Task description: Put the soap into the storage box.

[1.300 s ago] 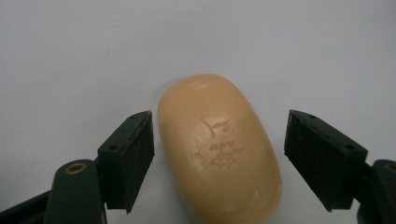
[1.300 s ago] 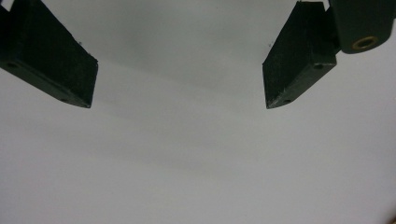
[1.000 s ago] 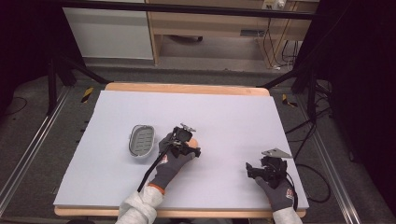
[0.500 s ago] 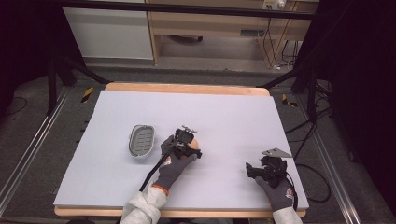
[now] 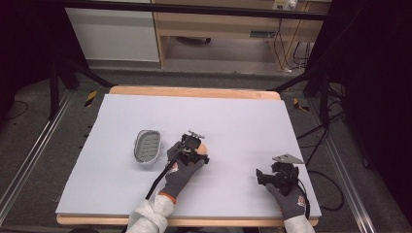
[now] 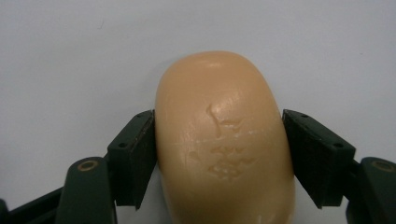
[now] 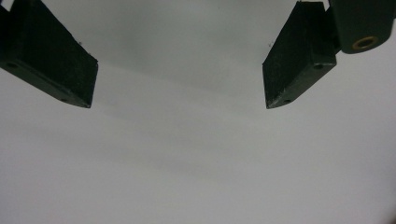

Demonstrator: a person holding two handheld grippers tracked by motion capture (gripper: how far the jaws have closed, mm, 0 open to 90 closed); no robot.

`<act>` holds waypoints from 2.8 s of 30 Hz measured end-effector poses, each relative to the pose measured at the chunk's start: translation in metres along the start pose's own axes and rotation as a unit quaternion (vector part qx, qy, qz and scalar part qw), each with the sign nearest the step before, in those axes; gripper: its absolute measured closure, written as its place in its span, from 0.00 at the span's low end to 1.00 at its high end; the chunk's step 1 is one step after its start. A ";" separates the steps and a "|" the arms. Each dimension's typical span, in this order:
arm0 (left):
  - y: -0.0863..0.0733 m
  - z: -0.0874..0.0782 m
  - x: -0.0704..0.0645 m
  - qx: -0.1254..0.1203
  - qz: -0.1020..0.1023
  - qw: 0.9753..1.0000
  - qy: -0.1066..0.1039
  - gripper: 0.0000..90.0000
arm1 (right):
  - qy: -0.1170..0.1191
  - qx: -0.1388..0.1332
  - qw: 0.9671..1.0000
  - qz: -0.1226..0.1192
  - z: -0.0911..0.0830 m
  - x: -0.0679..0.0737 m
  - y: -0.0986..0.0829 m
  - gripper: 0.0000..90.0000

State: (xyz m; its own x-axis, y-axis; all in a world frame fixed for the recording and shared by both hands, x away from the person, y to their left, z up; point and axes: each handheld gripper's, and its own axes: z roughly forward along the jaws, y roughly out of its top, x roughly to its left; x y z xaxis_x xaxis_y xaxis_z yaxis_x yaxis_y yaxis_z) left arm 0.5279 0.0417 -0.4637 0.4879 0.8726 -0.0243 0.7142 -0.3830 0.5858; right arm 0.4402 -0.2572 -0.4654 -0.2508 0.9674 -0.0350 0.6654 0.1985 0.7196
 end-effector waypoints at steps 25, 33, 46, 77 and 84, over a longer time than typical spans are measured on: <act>0.000 -0.075 0.027 -0.057 0.004 0.998 -0.024 0.34 | 0.000 -0.002 1.000 -0.001 0.000 0.000 0.000 0.12; -0.002 -0.099 0.051 -0.074 -0.013 0.997 -0.016 0.34 | 0.000 -0.004 1.000 -0.002 -0.001 0.001 0.000 0.12; -0.013 -0.120 0.097 -0.073 -0.047 0.996 0.011 0.35 | 0.000 -0.002 1.000 -0.001 -0.001 0.002 0.000 0.12; -0.032 -0.088 0.130 -0.016 -0.084 0.995 0.053 0.35 | 0.001 0.000 1.000 -0.004 0.000 0.003 0.000 0.12; -0.031 -0.086 0.130 -0.015 -0.087 0.995 0.052 0.35 | 0.001 0.000 1.000 -0.003 0.000 0.003 0.000 0.12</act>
State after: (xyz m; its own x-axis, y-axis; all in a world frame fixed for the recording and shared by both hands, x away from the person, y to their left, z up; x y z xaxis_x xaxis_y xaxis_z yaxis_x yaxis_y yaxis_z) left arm 0.5260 0.1934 -0.4154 0.3038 0.9517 -0.0446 0.7673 -0.2167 0.6036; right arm 0.4398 -0.2546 -0.4652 -0.2569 0.9657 -0.0383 0.6644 0.2053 0.7186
